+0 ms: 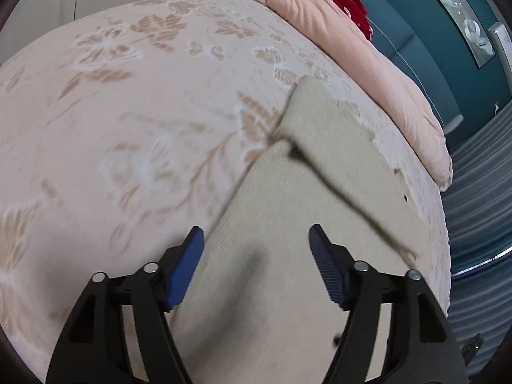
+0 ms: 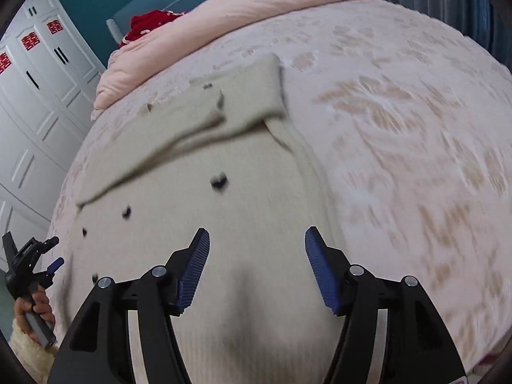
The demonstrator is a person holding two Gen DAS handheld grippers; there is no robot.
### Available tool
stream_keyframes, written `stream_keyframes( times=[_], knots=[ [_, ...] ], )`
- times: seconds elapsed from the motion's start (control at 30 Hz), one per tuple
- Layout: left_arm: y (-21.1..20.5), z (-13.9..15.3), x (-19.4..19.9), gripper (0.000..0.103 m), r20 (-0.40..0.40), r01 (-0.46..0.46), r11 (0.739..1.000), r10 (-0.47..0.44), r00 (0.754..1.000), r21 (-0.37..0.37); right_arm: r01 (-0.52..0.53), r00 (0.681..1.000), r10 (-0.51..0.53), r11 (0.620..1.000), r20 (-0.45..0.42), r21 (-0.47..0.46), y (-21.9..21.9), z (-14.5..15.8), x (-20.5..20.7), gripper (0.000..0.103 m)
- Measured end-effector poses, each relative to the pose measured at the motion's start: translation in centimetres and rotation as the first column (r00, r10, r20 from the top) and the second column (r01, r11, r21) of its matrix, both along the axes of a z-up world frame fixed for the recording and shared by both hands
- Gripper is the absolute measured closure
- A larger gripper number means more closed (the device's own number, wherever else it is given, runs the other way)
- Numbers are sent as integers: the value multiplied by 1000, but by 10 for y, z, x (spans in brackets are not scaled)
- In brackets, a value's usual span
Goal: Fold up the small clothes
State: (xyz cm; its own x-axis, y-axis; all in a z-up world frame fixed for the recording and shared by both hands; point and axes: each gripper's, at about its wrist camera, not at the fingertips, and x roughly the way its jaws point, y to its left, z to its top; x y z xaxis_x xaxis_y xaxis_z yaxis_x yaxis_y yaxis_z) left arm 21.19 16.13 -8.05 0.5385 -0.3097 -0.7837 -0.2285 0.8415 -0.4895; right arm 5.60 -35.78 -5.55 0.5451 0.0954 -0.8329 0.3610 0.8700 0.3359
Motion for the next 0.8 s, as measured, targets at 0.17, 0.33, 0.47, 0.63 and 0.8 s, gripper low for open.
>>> stream_keyframes(
  times=[0.17,0.33,0.47,0.63,0.8],
  knots=[
    [18,-15,-91,24,-39,-45,992,41,998,-114,100,993,-88,983,-79,154,0,-33,-97,39],
    [-4,-17,-110,9,-45,-51,981,44,998,-188,117,993,-118,957,-12,265,13,-37,-102,27],
    [-17,-19,-102,5,-48,-79,986,73,996,-147,118,991,-129,949,19,293,23,-35,-79,27],
    [-26,-16,-87,25,-59,-20,986,10,998,-163,101,992,-121,931,36,350,30,-36,-63,32],
    [-28,-24,-76,95,-149,5,981,-34,988,-195,93,995,-100,922,0,376,32,-38,-53,89]
  ],
)
